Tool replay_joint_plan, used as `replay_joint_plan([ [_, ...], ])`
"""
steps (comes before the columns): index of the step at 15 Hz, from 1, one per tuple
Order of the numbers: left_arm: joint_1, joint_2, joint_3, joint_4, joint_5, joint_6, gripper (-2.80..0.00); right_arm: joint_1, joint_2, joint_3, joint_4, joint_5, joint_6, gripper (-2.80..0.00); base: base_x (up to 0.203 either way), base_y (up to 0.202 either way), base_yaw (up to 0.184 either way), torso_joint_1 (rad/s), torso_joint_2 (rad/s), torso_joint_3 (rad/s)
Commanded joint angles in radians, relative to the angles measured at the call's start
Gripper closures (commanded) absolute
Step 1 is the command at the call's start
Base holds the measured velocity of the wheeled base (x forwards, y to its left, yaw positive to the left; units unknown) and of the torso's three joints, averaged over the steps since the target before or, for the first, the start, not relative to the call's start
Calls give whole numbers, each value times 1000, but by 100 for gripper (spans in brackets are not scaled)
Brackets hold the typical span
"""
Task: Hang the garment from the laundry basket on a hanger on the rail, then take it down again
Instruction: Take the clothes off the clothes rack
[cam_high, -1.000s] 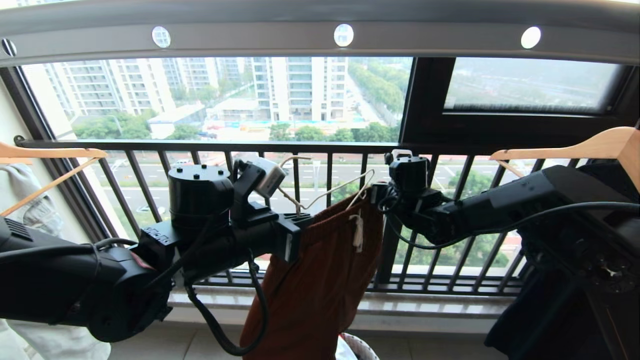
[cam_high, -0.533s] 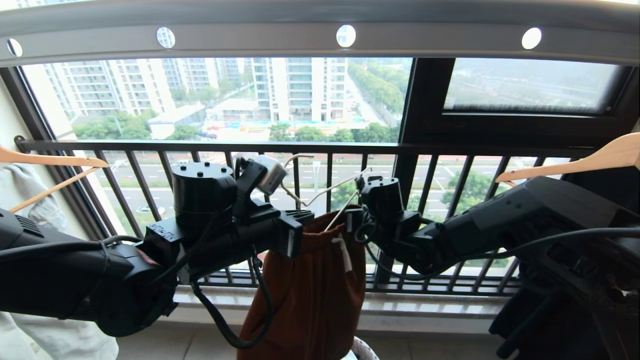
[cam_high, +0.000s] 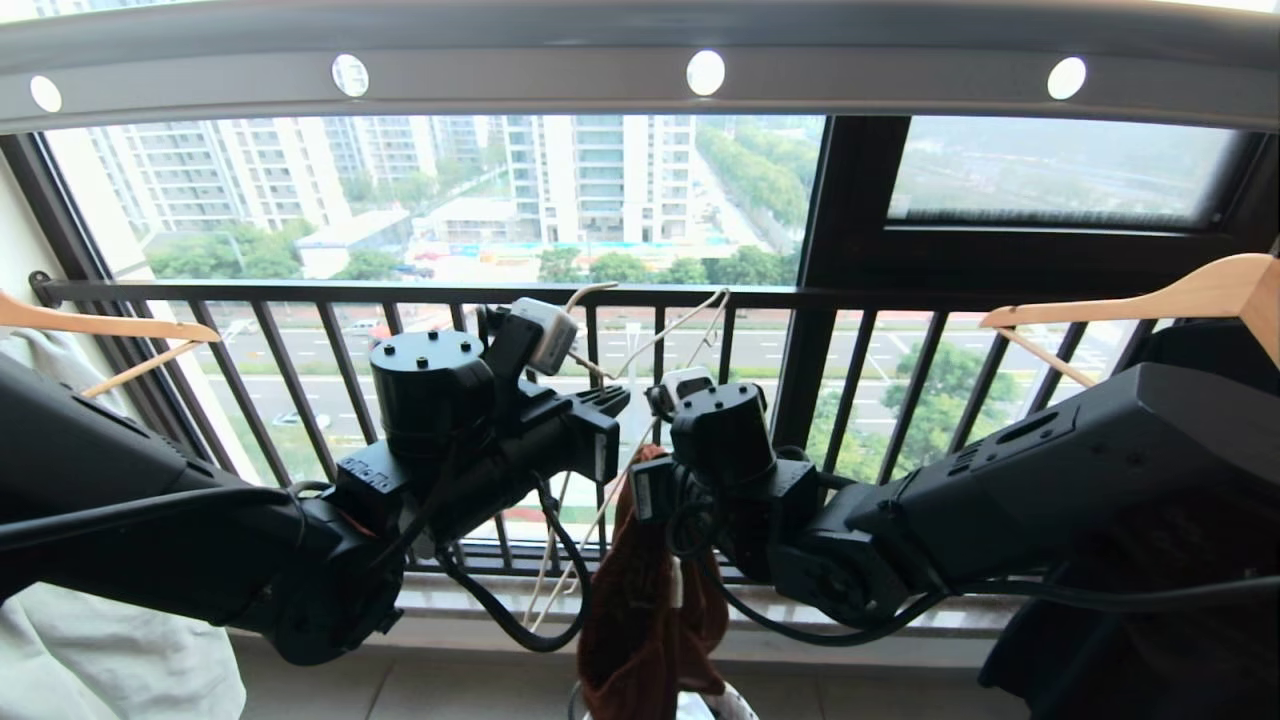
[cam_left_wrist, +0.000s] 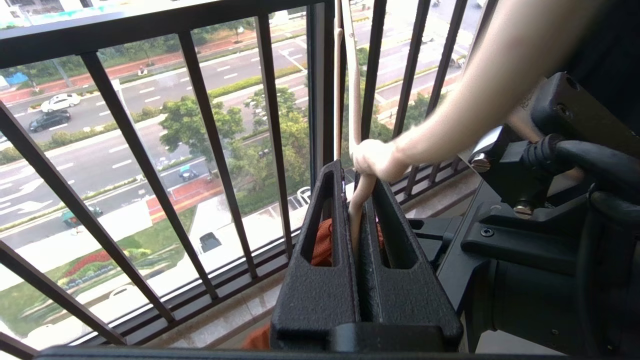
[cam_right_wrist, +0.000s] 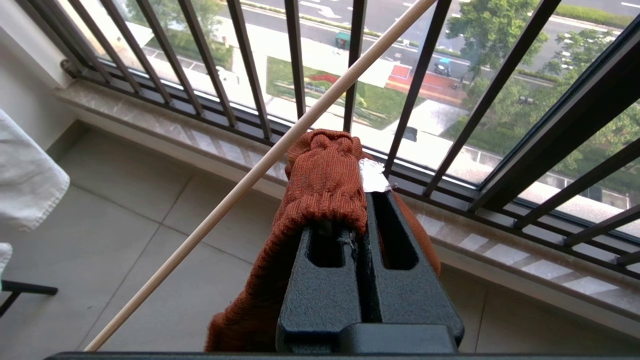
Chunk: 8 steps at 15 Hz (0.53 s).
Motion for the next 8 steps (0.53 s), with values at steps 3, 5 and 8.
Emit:
replay_joint_plan([
  [3,10,10,-9,-1,1,2,0,5,22,7,-2,7,-8,0,0,0,0,0,0,0],
  [5,16,19,-9,7,1,6,0,-15,62,6,-4,18,-31,0,0,0,0,0,0,0],
  [8,48,37,-24,6,4,44,0,-65,115,1,-7,64,-58,0,0,0,0,0,0,0],
])
